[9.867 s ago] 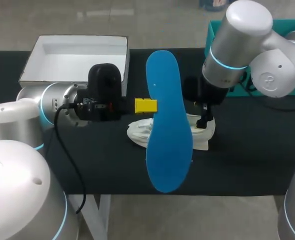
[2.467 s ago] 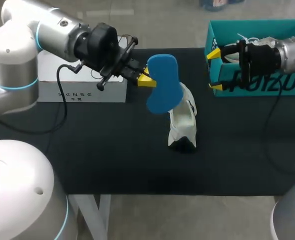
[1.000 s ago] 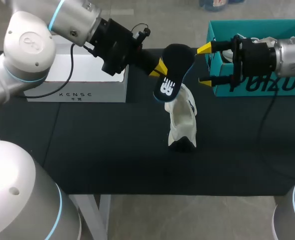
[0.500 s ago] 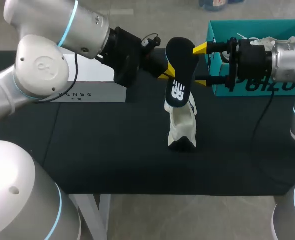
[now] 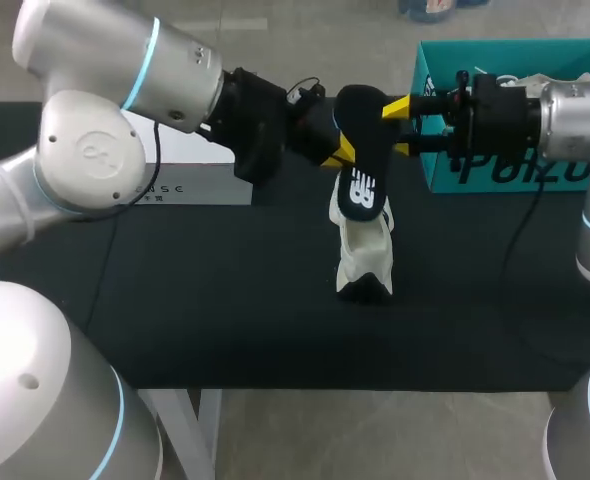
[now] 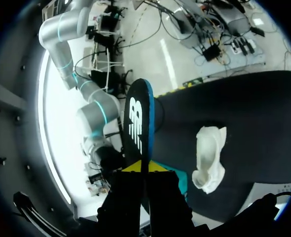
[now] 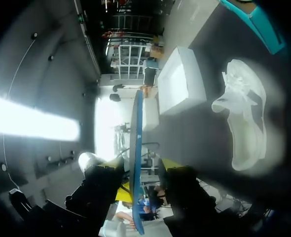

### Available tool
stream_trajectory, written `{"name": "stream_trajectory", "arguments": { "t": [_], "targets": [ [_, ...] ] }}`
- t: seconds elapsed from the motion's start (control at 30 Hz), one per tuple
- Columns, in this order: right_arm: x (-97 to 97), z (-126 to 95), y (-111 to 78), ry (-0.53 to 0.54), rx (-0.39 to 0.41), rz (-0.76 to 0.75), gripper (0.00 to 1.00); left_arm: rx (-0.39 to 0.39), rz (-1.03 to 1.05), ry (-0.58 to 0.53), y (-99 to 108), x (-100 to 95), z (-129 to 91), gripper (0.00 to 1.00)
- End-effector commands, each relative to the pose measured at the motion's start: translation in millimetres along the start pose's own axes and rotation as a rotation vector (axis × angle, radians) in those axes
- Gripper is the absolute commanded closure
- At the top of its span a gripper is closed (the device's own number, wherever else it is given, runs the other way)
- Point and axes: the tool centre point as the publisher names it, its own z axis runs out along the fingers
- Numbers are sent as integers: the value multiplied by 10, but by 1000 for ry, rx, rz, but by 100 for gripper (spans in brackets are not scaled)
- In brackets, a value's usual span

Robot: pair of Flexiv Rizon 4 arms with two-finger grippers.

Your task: Take the shoe out of the shoebox, open the shoe tongue, remove and reinsert the insole, then place the shoe into the shoebox

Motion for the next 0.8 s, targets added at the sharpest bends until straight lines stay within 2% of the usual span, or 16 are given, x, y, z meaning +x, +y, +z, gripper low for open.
{"name": "stream_trajectory", "arguments": {
  "t": [0.03, 0.07, 0.17, 0.2, 0.23, 0.27, 0.43, 0.47, 0.5, 0.53, 0.57, 0.6, 0.73, 0.8],
  "targets": [
    [-15, 67, 36, 2, 7, 1, 60, 5, 0, 5, 8, -7, 99, 100],
    [-13, 72, 36, 4, 9, 1, 61, 6, -1, 6, 11, -5, 107, 100],
    [-18, 81, 32, 6, 14, 3, 76, 11, -3, 4, 16, -10, 127, 100],
    [-24, 83, 30, 7, 15, 5, 83, 11, -4, 5, 16, -12, 132, 100],
    [-27, 85, 28, 9, 14, 8, 95, 11, -4, 7, 18, -14, 139, 100],
    [-31, 86, 27, 10, 14, 8, 100, 12, -7, 8, 20, -16, 144, 100],
    [-46, 84, 22, 17, 15, 8, 100, 31, -19, 41, 15, 16, 148, 100],
    [-52, 80, 24, 18, 15, 9, 100, 35, -15, 52, 17, 28, 134, 91],
    [-56, 77, 25, 18, 15, 10, 100, 39, -7, 64, 25, 41, 113, 64],
    [-60, 75, 26, 18, 15, 10, 100, 49, -1, 84, 36, 55, 86, 27],
    [-63, 74, 26, 18, 14, 10, 100, 47, 5, 103, 49, 74, 57, 4],
    [-67, 73, 26, 18, 14, 10, 100, 52, 12, 115, 70, 90, 29, 0],
    [-97, 86, 24, 16, 17, 11, 100, 76, 25, 185, 151, 153, -95, 0],
    [-115, 91, 23, 13, 20, 13, 100, 113, 45, 221, 179, 178, -155, 0]
  ]
}}
